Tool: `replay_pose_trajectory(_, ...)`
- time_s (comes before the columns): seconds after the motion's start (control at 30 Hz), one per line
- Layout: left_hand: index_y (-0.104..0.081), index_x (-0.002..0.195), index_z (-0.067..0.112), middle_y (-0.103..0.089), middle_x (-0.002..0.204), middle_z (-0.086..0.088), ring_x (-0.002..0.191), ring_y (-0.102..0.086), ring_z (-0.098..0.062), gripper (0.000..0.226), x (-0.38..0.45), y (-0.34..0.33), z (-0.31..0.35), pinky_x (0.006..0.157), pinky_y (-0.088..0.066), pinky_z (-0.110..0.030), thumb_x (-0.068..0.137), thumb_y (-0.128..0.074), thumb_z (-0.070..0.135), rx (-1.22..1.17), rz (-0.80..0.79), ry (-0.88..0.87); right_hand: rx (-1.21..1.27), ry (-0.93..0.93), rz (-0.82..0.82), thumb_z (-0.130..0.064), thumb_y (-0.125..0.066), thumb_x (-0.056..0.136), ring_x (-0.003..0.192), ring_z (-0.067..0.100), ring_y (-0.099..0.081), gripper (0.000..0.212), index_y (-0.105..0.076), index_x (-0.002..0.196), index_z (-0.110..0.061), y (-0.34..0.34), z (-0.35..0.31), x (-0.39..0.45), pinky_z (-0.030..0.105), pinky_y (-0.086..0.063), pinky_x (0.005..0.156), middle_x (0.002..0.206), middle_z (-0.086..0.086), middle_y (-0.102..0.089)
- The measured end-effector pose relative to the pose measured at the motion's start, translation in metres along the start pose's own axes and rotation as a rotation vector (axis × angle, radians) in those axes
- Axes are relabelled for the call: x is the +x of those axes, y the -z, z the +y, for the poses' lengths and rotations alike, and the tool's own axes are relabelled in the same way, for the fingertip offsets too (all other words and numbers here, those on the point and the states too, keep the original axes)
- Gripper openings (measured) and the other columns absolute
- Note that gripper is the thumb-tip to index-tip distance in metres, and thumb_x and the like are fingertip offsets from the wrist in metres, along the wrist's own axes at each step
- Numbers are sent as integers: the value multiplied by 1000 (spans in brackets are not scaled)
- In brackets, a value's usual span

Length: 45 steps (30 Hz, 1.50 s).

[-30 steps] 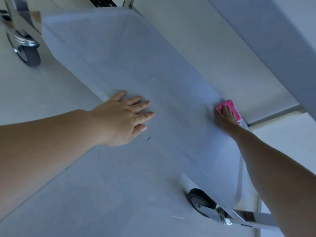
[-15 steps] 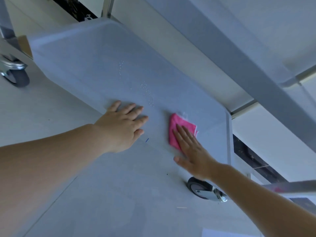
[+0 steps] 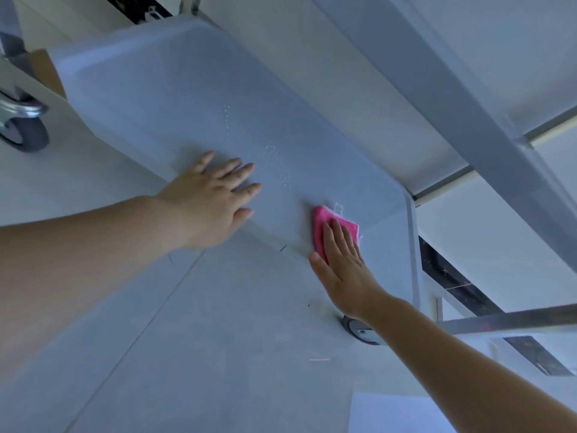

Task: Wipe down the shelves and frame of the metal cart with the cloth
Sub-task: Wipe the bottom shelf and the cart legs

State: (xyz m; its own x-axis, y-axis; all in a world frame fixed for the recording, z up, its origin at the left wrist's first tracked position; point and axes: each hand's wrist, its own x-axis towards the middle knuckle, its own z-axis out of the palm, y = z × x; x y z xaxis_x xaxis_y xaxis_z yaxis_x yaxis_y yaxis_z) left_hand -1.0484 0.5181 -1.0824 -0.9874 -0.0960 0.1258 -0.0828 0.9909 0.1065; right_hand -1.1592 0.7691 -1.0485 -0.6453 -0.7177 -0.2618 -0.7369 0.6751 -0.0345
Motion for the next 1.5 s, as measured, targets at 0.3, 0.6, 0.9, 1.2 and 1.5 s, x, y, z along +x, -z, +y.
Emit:
replay_pose_trajectory(0.3, -10, 146, 32, -6, 157, 5, 144, -2, -12, 68, 0, -8, -6, 113, -1, -41, 83, 6, 52, -61, -7, 14, -102, -5, -27, -61, -5, 88, 143, 13, 18, 73, 13, 146, -21, 18, 53, 73, 28, 14, 114, 156, 0, 19)
replay_pose_trajectory(0.6, -3, 146, 35, 4, 157, 8, 143, 5, -8, 65, 0, -2, -6, 113, 6, -35, 84, 2, 54, -105, -48, 12, -171, -98, -7, -25, -23, 103, 146, 24, 6, 51, -5, 149, -10, 43, 122, 177, 39, 2, 118, 158, 10, 4)
replay_pose_trajectory(0.9, 4, 146, 36, 8, 157, 7, 143, 7, -10, 81, -24, 8, -50, 113, 6, -42, 69, 21, 57, -24, -83, 142, -207, -139, 13, -31, -27, 101, 145, 29, -1, 51, -16, 149, -16, 58, 138, 231, 47, -7, 117, 158, 13, -4)
replay_pose_trajectory(1.2, -1, 146, 37, 3, 157, 9, 142, 2, -11, 78, -23, 4, -49, 111, 6, -41, 73, 18, 58, -27, -58, 150, 31, -214, 110, -62, -34, 91, 146, 17, 3, 79, -3, 150, -19, 53, 124, 230, 37, 3, 117, 159, -1, 1)
replay_pose_trajectory(1.5, -7, 146, 36, -2, 157, 9, 142, -1, -11, 67, -21, 1, -51, 111, 4, -42, 83, 2, 56, -41, -31, 149, -47, 140, 24, -74, -21, 80, 145, 15, 10, 89, 3, 149, -23, 42, 58, 153, 31, 7, 117, 158, 0, 9)
